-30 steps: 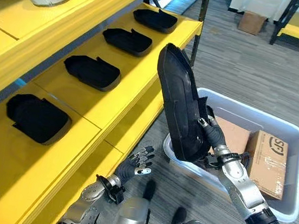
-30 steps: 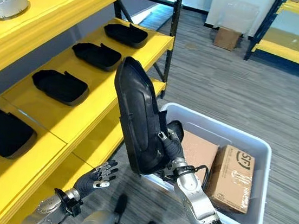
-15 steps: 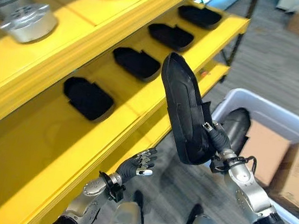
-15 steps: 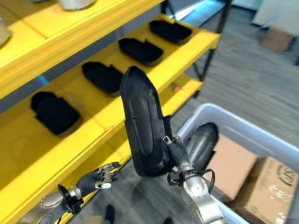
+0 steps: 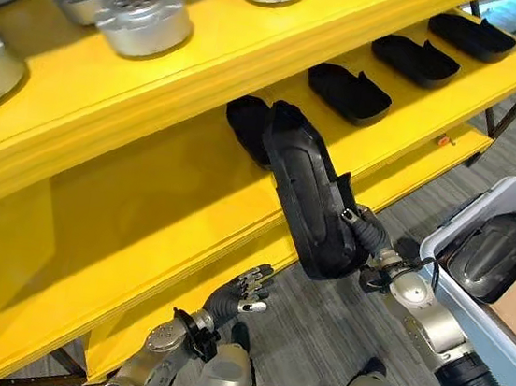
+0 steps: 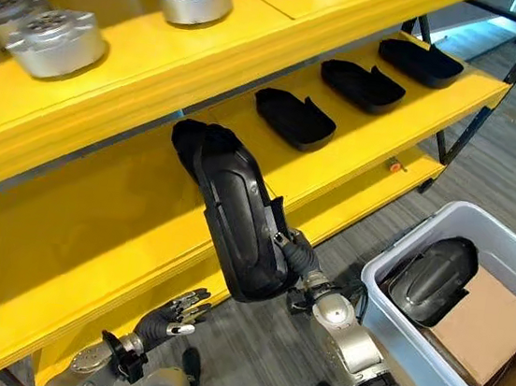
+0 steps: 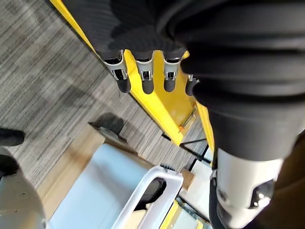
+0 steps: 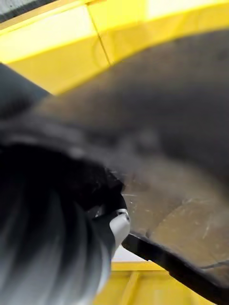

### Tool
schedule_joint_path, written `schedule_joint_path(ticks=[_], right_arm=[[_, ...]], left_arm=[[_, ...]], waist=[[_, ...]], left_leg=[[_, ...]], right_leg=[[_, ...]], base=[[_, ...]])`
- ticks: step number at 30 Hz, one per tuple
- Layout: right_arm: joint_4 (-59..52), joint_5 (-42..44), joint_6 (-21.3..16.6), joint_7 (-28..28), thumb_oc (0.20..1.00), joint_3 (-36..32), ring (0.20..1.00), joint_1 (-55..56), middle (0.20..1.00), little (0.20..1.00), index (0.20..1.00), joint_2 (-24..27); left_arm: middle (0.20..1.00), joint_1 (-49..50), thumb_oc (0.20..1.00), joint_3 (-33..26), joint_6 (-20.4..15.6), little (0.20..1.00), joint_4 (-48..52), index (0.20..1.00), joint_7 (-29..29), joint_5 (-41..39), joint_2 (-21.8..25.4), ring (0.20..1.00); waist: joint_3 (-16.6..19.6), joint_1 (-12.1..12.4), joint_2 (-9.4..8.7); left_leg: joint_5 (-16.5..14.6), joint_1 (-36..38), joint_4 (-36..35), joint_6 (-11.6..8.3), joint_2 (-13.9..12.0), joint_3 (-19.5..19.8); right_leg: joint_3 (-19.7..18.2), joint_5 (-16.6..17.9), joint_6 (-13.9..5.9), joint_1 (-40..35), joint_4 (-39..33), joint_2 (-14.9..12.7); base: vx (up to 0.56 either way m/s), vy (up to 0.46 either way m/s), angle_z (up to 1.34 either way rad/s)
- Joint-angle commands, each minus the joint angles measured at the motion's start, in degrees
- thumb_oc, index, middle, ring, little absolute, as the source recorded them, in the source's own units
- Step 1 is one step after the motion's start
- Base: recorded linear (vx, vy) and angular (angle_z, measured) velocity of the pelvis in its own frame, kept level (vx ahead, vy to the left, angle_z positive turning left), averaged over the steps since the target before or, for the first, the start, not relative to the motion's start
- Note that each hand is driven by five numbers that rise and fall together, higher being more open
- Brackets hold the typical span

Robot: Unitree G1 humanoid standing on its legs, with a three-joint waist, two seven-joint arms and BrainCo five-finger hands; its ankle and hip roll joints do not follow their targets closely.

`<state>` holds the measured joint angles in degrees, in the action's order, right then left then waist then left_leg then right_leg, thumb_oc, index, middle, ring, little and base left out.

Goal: Move parts from the plastic box to the shelf.

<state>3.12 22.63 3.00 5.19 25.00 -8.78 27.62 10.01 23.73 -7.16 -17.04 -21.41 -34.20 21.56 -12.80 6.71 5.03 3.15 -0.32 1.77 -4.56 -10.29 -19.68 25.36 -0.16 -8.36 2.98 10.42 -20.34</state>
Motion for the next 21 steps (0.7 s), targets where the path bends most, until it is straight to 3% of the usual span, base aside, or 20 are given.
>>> schedule_joint_path(ticks=[1, 2, 3, 7, 9, 10, 12, 13, 14, 15, 21], right_arm=[[-7.0, -4.9, -5.3, 1.3, 0.200, -2.2, 0.200, -4.5, 0.200, 0.200, 0.200, -0.4], [-11.1, -8.6, -4.9, 0.3, 0.200, -3.5, 0.200, -4.1, 0.200, 0.200, 0.200, 0.4], [-11.9, -7.2, -4.2, -0.4, 0.200, -3.9, 0.200, -4.1, 0.200, 0.200, 0.200, 0.8], [-10.8, -5.3, -4.7, 0.6, 0.200, -3.7, 0.200, -4.1, 0.200, 0.200, 0.200, 0.5], [-10.3, -6.5, -6.5, 0.5, 0.200, -3.7, 0.200, -3.0, 0.200, 0.200, 0.200, -0.2], [-10.4, -7.1, -6.7, 0.3, 0.200, -3.5, 0.200, -2.5, 0.200, 0.200, 0.200, -0.4], [-10.7, -6.6, -6.1, -0.2, 0.200, -2.9, 0.200, -2.4, 0.200, 0.200, 0.200, -0.1], [-11.2, -6.6, -5.1, -1.1, 0.200, -2.3, 0.200, -2.4, 0.200, 0.200, 0.200, -0.1], [-11.3, -6.0, -4.4, -1.6, 0.200, -1.8, 0.200, -2.4, 0.200, 0.200, 0.200, 0.0], [-11.0, -6.0, -3.3, -1.6, 0.200, -1.0, 0.200, -2.1, 0.200, 0.200, 0.200, -0.1], [-10.0, -6.0, -1.9, -5.1, 0.200, -1.9, 0.200, 0.0, 0.200, 0.200, 0.200, -0.5]], left_arm=[[1.000, 1.1, 1.000, -2.6, -3.8, 1.000, 5.8, 1.000, 4.8, -0.2, 3.0, 1.000], [1.000, 2.6, 1.000, -5.9, -3.1, 1.000, 4.9, 1.000, 5.8, -1.4, 3.6, 1.000], [1.000, 2.6, 1.000, -6.6, -2.7, 1.000, 4.1, 1.000, 3.5, 0.7, 4.0, 1.000], [1.000, 0.7, 1.000, -6.2, -1.1, 1.000, 2.2, 1.000, -1.3, 4.0, 5.3, 1.000], [1.000, -0.8, 1.000, -4.5, -0.2, 1.000, 2.0, 1.000, -2.7, 4.9, 6.0, 1.000], [1.000, -1.2, 1.000, -3.9, 0.0, 1.000, 2.0, 1.000, -2.8, 4.7, 6.3, 1.000], [1.000, -1.4, 1.000, -3.9, 0.9, 1.000, 2.2, 1.000, -3.2, 3.4, 6.3, 1.000], [1.000, -1.4, 1.000, -4.2, 2.7, 1.000, 2.6, 1.000, -2.6, 1.3, 5.6, 1.000], [1.000, -1.4, 1.000, -4.1, 3.3, 1.000, 2.7, 1.000, -2.4, 0.7, 5.1, 1.000], [1.000, -1.7, 1.000, -3.1, 4.3, 1.000, 3.1, 1.000, -1.9, 0.9, 4.2, 1.000], [1.000, -1.7, 1.000, -3.3, 5.8, 1.000, 4.0, 1.000, -0.5, 1.4, 2.5, 1.000]], waist=[[1.2, 1.9, -1.37], [0.8, 3.9, -2.97], [0.2, 5.2, -4.02], [-0.2, 6.4, -5.57], [0.2, 4.9, -5.81], [0.3, 3.7, -5.69], [0.6, 2.9, -5.64], [1.2, 2.7, -5.88], [1.3, 2.4, -5.93], [1.7, 1.1, -5.89], [2.8, 0.4, -6.07]], left_leg=[[-1.6, 2.7, 3.2, -0.46, -0.8, 2.2], [-5.0, 2.8, 5.1, 1.72, 1.3, 2.4], [-6.9, 1.8, 7.4, 3.00, 2.5, 2.7], [-10.1, -0.4, 10.9, 6.12, 6.1, 4.8], [-10.5, -0.3, 9.4, 7.93, 8.9, 8.1], [-10.0, 0.6, 7.3, 8.28, 9.7, 9.8], [-8.9, 1.7, 4.6, 7.98, 10.2, 10.6], [-7.9, 3.0, 1.5, 7.28, 10.8, 10.4], [-7.5, 3.9, 0.1, 6.93, 11.2, 10.3], [-7.0, 5.1, -1.7, 6.91, 12.1, 11.8], [-5.9, 5.0, -3.2, 6.17, 12.6, 11.3]], right_leg=[[1.8, -1.1, 1.81, -6.5, -4.4, 4.4], [1.8, 0.5, -0.34, -8.0, -5.2, 1.9], [2.1, 2.2, -1.05, -8.2, -5.2, -0.4], [-0.6, 5.6, -2.20, -8.8, -4.8, -4.0], [-7.4, 5.9, -2.08, -6.4, -1.0, -1.9], [-10.5, 5.0, -1.87, -4.8, 0.6, 1.1], [-11.2, 3.2, -1.68, -3.9, 0.3, 5.4], [-9.6, 2.6, -1.08, -3.5, -2.2, 9.5], [-8.9, 2.3, -0.56, -3.6, -3.6, 11.3], [-12.3, 0.7, 1.33, -4.7, -6.3, 14.6], [-13.0, 0.8, 2.13, -7.3, -11.3, 15.5]], base=[[-0.37, 0.618, 0.54], [-0.39, 0.659, 0.84], [-0.34, 0.547, 0.90], [-0.15, 0.295, 0.70], [-0.02, 0.277, 0.80], [0.02, 0.158, 0.80], [0.05, 0.122, 0.67], [0.08, 0.096, 0.19], [0.14, 0.061, -0.18], [0.13, 0.015, -0.30], [0.05, -0.028, 0.25]])
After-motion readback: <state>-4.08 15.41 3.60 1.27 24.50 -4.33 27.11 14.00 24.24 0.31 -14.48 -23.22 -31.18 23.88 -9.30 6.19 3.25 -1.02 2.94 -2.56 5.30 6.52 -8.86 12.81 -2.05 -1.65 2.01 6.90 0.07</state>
